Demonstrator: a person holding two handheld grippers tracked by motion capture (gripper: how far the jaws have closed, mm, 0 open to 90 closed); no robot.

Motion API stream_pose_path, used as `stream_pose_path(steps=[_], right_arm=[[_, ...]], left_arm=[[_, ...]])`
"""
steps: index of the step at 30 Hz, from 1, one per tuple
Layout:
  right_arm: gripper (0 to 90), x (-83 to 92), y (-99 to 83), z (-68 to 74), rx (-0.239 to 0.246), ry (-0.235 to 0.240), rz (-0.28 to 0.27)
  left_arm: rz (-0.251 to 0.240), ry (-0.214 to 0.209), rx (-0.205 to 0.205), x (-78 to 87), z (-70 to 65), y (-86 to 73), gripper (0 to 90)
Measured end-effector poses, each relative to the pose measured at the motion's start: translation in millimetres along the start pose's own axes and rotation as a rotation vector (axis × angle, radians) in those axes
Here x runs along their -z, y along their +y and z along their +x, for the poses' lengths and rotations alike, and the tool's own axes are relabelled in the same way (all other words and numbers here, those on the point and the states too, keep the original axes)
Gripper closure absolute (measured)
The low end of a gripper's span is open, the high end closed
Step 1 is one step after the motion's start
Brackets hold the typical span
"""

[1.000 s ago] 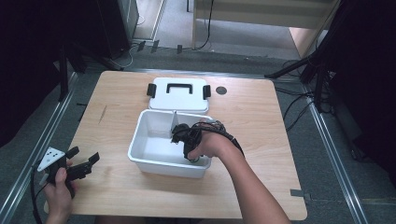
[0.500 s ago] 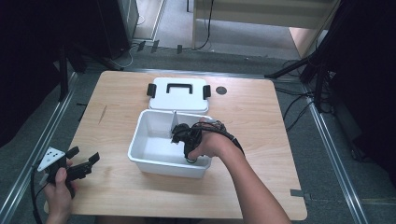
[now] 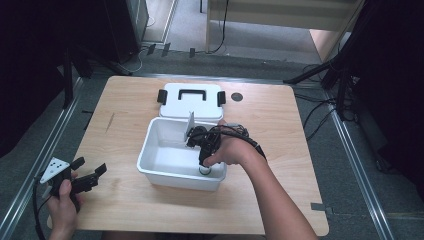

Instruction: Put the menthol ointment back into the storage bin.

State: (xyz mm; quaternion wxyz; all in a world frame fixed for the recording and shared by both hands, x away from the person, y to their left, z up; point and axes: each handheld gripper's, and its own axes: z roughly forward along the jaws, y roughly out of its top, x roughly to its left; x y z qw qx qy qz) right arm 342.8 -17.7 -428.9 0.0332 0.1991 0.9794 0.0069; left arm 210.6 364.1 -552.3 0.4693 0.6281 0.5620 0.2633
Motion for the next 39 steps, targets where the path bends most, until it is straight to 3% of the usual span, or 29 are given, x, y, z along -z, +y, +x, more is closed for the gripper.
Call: stream_pose_path(steps=[17,24,29,39], right_arm=[[35.9,40.0,-12.6,-6.2,-0.052,0.028,-0.116],[32.9,54.7,-22.9,-12.7,-0.095,0.023,-0.143],[32.3,67.8,-36.3,-20.9,-0.142,0.029,-0.191],[31.6,77.8,-63.6,-34.5,-0.206,0.005,-0.211]], left_arm=[[-0.001,0.0,0.003,-0.3,0.3,0.1,10.1],[-0.002,-0.001,0.003,-0.2,0.2,0.1,10.1],[0.0,0.0,0.002,-0.2,0.2,0.1,10.1],[0.0,0.0,0.001,-0.2,0.0,0.1,10.1]])
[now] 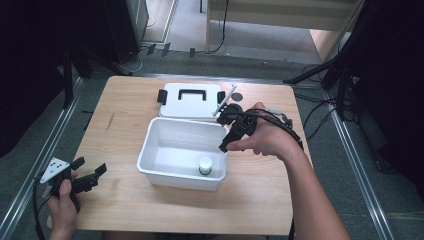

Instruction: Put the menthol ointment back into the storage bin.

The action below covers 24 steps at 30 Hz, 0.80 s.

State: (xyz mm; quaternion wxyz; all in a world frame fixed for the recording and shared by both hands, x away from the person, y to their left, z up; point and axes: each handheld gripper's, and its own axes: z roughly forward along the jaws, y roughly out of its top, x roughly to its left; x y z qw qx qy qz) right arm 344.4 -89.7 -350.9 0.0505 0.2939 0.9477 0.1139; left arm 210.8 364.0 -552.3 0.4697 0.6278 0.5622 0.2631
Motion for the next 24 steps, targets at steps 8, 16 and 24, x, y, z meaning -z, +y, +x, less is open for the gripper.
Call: stream_pose_path(steps=[8,16,24], right_arm=[[31.7,1.2,-19.9,-15.0,-0.057,-0.01,-0.006],[32.0,-6.7,-38.1,-28.7,-0.099,-0.007,-0.005],[31.6,-18.4,-55.0,-39.3,-0.131,-0.01,-0.012]], left_arm=[[-0.003,0.001,-0.001,-0.3,-0.3,-0.1,10.1],[-0.003,0.001,0.002,-0.5,-0.6,-0.2,10.1],[-0.001,0.003,-0.002,-0.3,-0.6,-0.2,10.1]])
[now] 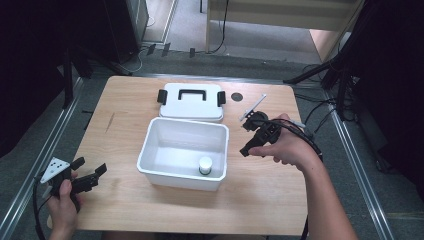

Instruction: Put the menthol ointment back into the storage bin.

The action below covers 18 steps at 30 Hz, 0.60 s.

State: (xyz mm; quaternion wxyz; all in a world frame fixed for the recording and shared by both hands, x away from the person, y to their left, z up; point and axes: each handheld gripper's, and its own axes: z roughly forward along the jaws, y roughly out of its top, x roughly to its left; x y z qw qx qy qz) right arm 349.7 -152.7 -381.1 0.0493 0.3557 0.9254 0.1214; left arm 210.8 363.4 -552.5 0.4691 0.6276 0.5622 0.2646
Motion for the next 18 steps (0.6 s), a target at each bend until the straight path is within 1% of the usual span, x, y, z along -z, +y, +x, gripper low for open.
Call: stream_pose_path(steps=[5,6,7,9,10,12,14,18], right_arm=[[29.8,-7.6,-10.1,-7.9,-0.04,-0.024,-0.021],[28.3,-9.1,-12.2,-8.9,-0.054,-0.029,-0.019],[27.1,-10.8,-13.9,-10.2,-0.057,-0.034,-0.024],[25.7,-14.6,-18.8,-12.0,-0.081,-0.054,-0.033],[24.9,-16.1,-21.2,-12.9,-0.086,-0.068,-0.045],[23.1,-18.5,-25.9,-14.3,-0.115,-0.083,-0.064],[20.8,-21.4,-30.9,-16.5,-0.134,-0.101,-0.083],[14.1,-26.8,-41.3,-21.2,-0.174,-0.138,-0.12]], left_arm=[[-0.001,0.0,-0.001,0.0,0.1,-0.1,10.1],[-0.001,0.0,0.0,0.0,0.0,-0.1,10.1],[-0.001,0.0,0.0,0.0,0.0,0.0,10.1],[0.0,0.001,-0.001,-0.1,-0.1,0.0,10.1],[0.0,0.0,-0.001,-0.1,-0.1,0.0,10.1],[-0.001,0.0,-0.001,-0.1,-0.1,0.0,10.1],[0.001,0.0,-0.002,0.0,0.0,0.0,10.1],[0.002,0.001,-0.005,0.0,-0.1,0.1,10.1]])
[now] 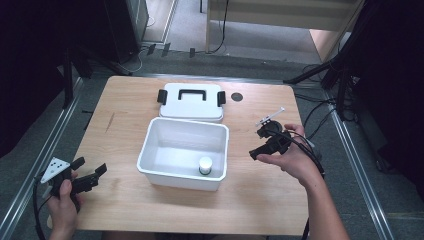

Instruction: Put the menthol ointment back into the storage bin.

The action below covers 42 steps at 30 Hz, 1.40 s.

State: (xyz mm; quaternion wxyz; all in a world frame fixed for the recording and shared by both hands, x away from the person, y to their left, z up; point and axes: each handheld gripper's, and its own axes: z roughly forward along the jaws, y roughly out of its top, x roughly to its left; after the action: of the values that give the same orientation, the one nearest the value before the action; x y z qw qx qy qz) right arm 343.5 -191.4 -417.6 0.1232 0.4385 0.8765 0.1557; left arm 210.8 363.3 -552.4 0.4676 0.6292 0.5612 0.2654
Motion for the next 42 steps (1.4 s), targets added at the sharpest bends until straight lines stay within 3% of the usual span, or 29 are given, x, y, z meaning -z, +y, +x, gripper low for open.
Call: stream_pose_path(steps=[5,7,9,12,15,18,22,33,36,42], right_arm=[[10.3,-3.5,-13.7,-5.7,-0.056,-0.01,-0.107],[7.3,-4.6,-16.4,-6.6,-0.064,-0.019,-0.123],[1.9,-7.4,-25.2,-10.1,-0.109,-0.019,-0.18],[1.7,-9.1,-32.0,-12.3,-0.121,-0.033,-0.222],[1.4,-11.9,-42.9,-15.6,-0.165,-0.046,-0.28],[0.9,-17.3,-59.2,-18.6,-0.189,-0.051,-0.358],[0.9,-23.6,-73.1,-19.7,-0.188,-0.061,-0.407],[1.0,-39.8,-110.4,-25.3,-0.238,-0.05,-0.498],[1.0,-42.9,-128.3,-29.1,-0.264,-0.041,-0.545],[1.0,-46.7,-147.3,-34.9,-0.298,-0.046,-0.572]], left_arm=[[0.0,0.0,-0.001,0.0,-0.1,0.0,10.1],[0.001,-0.001,-0.002,0.0,-0.1,0.0,10.1],[0.0,0.0,-0.002,-0.1,-0.3,0.0,10.1],[0.002,-0.002,-0.003,0.0,-0.3,0.0,10.1],[0.002,-0.001,-0.003,-0.2,-0.6,0.0,10.1],[0.002,-0.001,-0.003,-0.1,-0.5,0.0,10.1],[0.001,0.0,-0.003,-0.2,-0.7,0.0,10.1],[0.001,0.0,-0.005,0.0,-0.7,-0.1,10.1],[0.001,0.0,-0.007,0.0,-0.7,-0.1,10.1],[0.004,0.002,-0.009,0.1,-1.1,0.0,10.1]])
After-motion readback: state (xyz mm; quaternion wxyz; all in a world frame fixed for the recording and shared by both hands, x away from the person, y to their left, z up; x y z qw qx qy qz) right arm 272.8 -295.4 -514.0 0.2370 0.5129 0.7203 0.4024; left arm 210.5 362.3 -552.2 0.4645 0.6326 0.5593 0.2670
